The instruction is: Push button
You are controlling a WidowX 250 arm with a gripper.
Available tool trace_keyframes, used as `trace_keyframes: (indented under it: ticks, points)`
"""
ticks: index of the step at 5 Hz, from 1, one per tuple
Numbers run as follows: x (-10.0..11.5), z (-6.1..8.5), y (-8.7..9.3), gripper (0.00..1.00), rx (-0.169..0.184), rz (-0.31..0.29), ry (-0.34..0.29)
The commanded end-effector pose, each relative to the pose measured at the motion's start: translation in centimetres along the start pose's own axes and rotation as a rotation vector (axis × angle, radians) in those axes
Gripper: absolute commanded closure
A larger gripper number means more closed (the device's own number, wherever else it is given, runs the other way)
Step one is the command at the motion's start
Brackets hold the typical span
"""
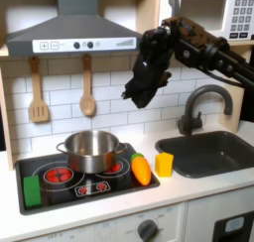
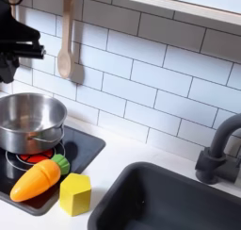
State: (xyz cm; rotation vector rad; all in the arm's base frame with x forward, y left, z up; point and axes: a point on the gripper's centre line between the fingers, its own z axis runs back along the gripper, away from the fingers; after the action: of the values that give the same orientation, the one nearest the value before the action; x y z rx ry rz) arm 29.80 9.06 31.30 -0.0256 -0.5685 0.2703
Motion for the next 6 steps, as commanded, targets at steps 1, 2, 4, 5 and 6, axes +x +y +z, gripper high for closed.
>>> trace_keyframes:
  ticks: [1,2,4,5,6]
  points:
    - [2.5,-0.3,0.1,1.00,-0.013,0.005,-0.063]
    - [3.5,0.0,0.4,1.00,-0.003,0.006,-0.102]
    - [5.8,0.1,0.7,1.00,-0.004,0.000,-0.165]
    - [6.5,0.1,1.0,1.00,-0.006,0.012,-0.182]
    - [7.4,0.1,0.9,1.00,-0.006,0.007,-0.207]
